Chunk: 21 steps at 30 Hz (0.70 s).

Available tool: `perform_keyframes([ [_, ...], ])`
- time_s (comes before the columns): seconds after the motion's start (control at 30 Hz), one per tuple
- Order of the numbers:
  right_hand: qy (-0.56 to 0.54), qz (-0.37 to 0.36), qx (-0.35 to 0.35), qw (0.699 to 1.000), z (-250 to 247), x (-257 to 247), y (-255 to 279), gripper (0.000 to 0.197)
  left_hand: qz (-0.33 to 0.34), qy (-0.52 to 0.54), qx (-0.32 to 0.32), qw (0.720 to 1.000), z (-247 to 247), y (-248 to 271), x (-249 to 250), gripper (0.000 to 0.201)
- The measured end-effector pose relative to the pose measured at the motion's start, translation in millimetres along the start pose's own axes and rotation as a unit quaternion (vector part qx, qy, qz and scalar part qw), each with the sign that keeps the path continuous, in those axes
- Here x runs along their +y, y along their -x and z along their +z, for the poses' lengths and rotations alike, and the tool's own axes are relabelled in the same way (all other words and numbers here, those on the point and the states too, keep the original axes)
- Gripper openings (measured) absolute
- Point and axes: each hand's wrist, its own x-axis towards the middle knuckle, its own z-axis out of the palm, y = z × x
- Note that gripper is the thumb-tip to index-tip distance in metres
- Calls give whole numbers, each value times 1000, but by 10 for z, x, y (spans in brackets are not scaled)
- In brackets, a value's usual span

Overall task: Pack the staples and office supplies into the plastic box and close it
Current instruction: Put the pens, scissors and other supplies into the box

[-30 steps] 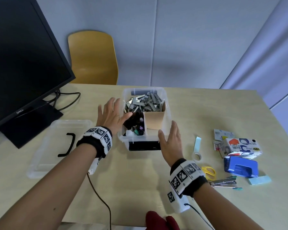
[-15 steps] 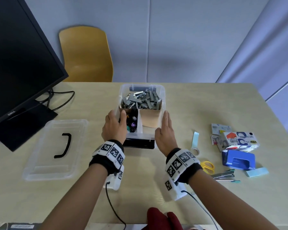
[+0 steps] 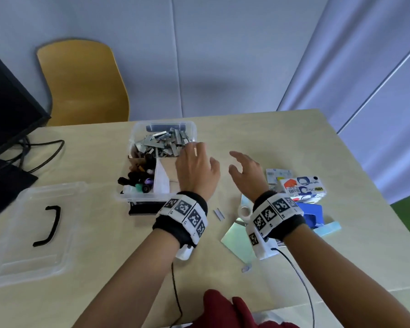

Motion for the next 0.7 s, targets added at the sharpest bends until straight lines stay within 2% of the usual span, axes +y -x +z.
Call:
perform_keyframes([
  [0.07, 36, 8, 2, 999, -190, 195, -46, 42, 31, 6, -58, 998, 210, 34, 275, 24],
  [0.17, 117, 54, -9, 992, -499, 554, -71, 47, 18, -9, -220, 975, 524, 74, 546, 30],
  [0.23, 165, 98, -47, 980, -706, 784, -37, 52, 16, 1, -297, 955, 690, 110, 646, 31],
  [0.33, 219, 153, -114, 957, -943, 1096, 63, 58, 51, 9, -380, 923, 952, 183, 777, 43],
  [0.4, 234, 182, -142, 944, -1012, 1282, 129, 61, 73, 13, -409, 909, 1109, 218, 856, 55],
  [0.47, 212, 183, -146, 949, -1026, 1434, 181, 61, 67, 25, -419, 905, 1245, 229, 931, 63],
  [0.57, 165, 136, -133, 968, -1027, 1547, 198, 54, 40, 55, -413, 908, 1365, 221, 1028, 69],
  [0.7, 173, 88, -130, 972, -1070, 1574, 143, 51, 22, 77, -380, 921, 1372, 178, 1075, 62],
])
